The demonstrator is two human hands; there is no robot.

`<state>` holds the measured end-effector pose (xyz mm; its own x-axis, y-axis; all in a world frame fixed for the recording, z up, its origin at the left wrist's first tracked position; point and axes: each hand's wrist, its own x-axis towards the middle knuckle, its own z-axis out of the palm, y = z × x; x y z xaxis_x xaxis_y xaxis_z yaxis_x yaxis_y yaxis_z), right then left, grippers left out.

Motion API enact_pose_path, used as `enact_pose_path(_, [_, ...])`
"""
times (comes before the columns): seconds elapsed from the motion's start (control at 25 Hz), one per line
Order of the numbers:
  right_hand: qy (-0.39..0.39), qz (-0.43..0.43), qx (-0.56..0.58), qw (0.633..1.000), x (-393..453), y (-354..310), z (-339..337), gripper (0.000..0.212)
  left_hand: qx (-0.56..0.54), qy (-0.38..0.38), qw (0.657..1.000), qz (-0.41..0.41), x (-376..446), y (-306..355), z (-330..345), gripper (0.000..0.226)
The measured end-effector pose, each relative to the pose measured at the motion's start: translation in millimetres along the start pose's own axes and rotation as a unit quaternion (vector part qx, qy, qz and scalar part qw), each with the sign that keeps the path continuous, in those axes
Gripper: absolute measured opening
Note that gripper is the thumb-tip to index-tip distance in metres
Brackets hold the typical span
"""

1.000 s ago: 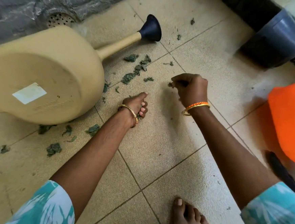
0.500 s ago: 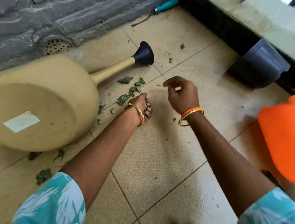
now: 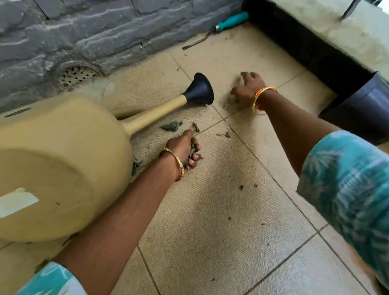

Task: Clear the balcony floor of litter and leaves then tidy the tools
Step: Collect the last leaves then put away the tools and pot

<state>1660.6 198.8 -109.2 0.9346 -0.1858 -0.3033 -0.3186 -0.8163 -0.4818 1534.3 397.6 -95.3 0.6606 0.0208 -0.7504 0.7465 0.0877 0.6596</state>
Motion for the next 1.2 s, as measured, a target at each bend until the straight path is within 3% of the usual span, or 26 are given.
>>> enact_pose_path(0.36, [0.074, -0.206, -0.093, 0.971, -120.3, 10.0, 72.7, 0.046, -0.071, -0.034, 0.997, -0.024, -12.8, -9.0, -16.6, 0.038])
enact_pose_path(0.72, [0.119, -0.194, -0.158, 0.961, -158.5, 15.1, 83.1, 0.024, -0.069, -0.070, 0.994, -0.052, -34.8, -24.2, -24.1, 0.040])
enact_pose_path(0.84, [0.142, -0.172, -0.021, 0.975, -177.1, -1.0, 80.2, 0.020, -0.017, -0.065, 0.997, -0.027, -39.6, -37.9, -26.5, 0.042])
enact_pose_path(0.96, [0.134, -0.211, 0.101, 0.963, -228.1, -21.6, 91.8, 0.019, 0.035, -0.030, 0.999, 0.002, -42.5, -55.4, -30.7, 0.037])
enact_pose_path(1.2, [0.107, -0.198, 0.091, 0.970, -251.3, -29.7, 97.4, 0.016, -0.028, -0.044, 0.998, -0.028, -49.8, -74.1, -47.7, 0.035])
